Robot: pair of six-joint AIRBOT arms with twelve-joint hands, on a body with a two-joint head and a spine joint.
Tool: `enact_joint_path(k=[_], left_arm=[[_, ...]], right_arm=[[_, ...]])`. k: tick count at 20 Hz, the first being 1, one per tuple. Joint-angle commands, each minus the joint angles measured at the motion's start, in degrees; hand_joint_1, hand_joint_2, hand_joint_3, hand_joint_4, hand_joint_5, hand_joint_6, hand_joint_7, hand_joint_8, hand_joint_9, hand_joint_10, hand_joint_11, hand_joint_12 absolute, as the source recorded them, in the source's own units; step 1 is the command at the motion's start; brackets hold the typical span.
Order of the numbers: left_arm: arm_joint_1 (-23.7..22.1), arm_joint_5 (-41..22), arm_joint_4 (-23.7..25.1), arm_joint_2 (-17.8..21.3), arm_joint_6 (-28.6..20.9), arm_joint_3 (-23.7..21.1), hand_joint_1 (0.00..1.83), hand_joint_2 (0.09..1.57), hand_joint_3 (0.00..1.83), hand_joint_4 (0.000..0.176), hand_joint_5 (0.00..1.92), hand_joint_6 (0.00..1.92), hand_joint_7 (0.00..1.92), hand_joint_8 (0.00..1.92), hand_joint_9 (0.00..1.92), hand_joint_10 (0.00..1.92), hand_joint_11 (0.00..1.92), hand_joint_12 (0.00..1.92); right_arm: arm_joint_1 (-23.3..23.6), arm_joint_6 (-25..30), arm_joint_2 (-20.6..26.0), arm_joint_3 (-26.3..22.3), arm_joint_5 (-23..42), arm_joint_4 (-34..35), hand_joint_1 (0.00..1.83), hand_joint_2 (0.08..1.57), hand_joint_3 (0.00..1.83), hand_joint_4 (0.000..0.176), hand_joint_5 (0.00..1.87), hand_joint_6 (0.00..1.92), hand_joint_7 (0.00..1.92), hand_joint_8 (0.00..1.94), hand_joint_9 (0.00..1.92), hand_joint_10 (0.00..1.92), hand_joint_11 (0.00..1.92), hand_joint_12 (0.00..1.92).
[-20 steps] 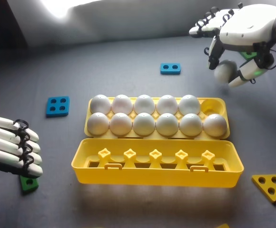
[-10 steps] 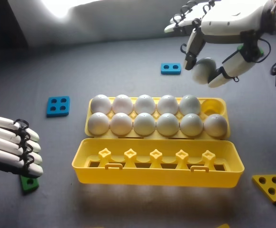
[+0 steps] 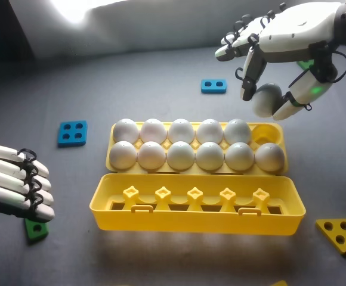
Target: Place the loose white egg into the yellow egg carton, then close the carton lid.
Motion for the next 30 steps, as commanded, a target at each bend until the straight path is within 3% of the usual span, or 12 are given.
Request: enact_joint_path(k=[1, 4, 13, 16, 21, 22, 26, 30], left_arm=[[-0.36, -2.70, -3.38, 0.71, -0.21, 0.27, 0.00, 1.05, 0.00, 0.000, 0.24, 0.00, 0.23, 0.00, 0.16, 0.00, 0.00, 0.28], [-0.36, -2.70, -3.39, 0.65, -0.21, 0.36, 0.00, 1.05, 0.00, 0.000, 0.23, 0.00, 0.22, 0.00, 0.15, 0.00, 0.00, 0.28], [0.10, -2.59, -3.39, 0.15, -1.39, -0.48, 0.00, 1.05, 0.00, 0.000, 0.25, 0.00, 0.23, 0.00, 0.16, 0.00, 0.00, 0.31], [0.06, -2.44, -3.39, -0.09, -2.40, -1.08, 0.00, 1.05, 0.00, 0.000, 0.25, 0.00, 0.24, 0.00, 0.16, 0.00, 0.00, 0.28], [0.06, -2.44, -3.38, -0.15, -2.50, -1.69, 0.00, 1.05, 0.00, 0.000, 0.24, 0.00, 0.23, 0.00, 0.15, 0.00, 0.00, 0.26], [0.06, -2.43, -3.38, -0.19, -2.49, -1.62, 0.00, 1.05, 0.00, 0.000, 0.24, 0.00, 0.24, 0.00, 0.16, 0.00, 0.00, 0.28], [0.06, -2.13, -3.36, -0.23, -2.15, -1.42, 0.00, 1.05, 0.00, 0.000, 0.25, 0.00, 0.24, 0.00, 0.17, 0.00, 0.00, 0.28], [0.06, -2.13, -3.36, -0.23, -2.10, -1.44, 0.00, 1.05, 0.00, 0.000, 0.24, 0.00, 0.23, 0.00, 0.16, 0.00, 0.00, 0.27]], right_arm=[[0.70, 0.19, 0.83, 0.04, 0.39, 2.29, 1.19, 1.03, 0.00, 0.000, 1.18, 0.64, 0.17, 0.00, 0.03, 0.00, 0.00, 0.20], [0.18, 0.18, 0.85, -0.39, 0.34, 1.48, 1.19, 1.03, 0.00, 0.000, 1.18, 0.63, 0.14, 0.00, 0.04, 0.00, 0.00, 0.29], [-2.42, 0.18, 1.85, -2.85, -1.07, 0.93, 1.19, 1.03, 0.00, 0.000, 1.19, 0.62, 0.14, 0.01, 0.03, 0.01, 0.00, 0.27], [-2.94, -0.85, 1.81, -2.85, -1.22, 0.93, 1.19, 1.03, 0.00, 0.000, 1.18, 0.63, 0.15, 0.00, 0.04, 0.01, 0.00, 0.36], [-3.55, -1.70, 1.76, -2.85, -1.81, 0.93, 1.20, 1.03, 0.00, 0.000, 1.18, 0.63, 0.17, 0.00, 0.03, 0.01, 0.00, 0.26], [-3.75, -1.72, 1.74, -2.85, -1.96, 0.93, 1.19, 1.03, 0.00, 0.000, 1.18, 0.63, 0.16, 0.01, 0.04, 0.00, 0.00, 0.33], [-4.18, -1.78, 1.67, -2.86, -2.14, 0.94, 1.19, 1.03, 0.00, 0.000, 1.19, 0.61, 0.16, 0.00, 0.02, 0.00, 0.00, 0.26], [-4.18, -1.89, 1.25, -2.85, -2.48, 0.97, 1.19, 1.03, 0.00, 0.000, 1.18, 0.63, 0.15, 0.00, 0.04, 0.01, 0.00, 0.33]])
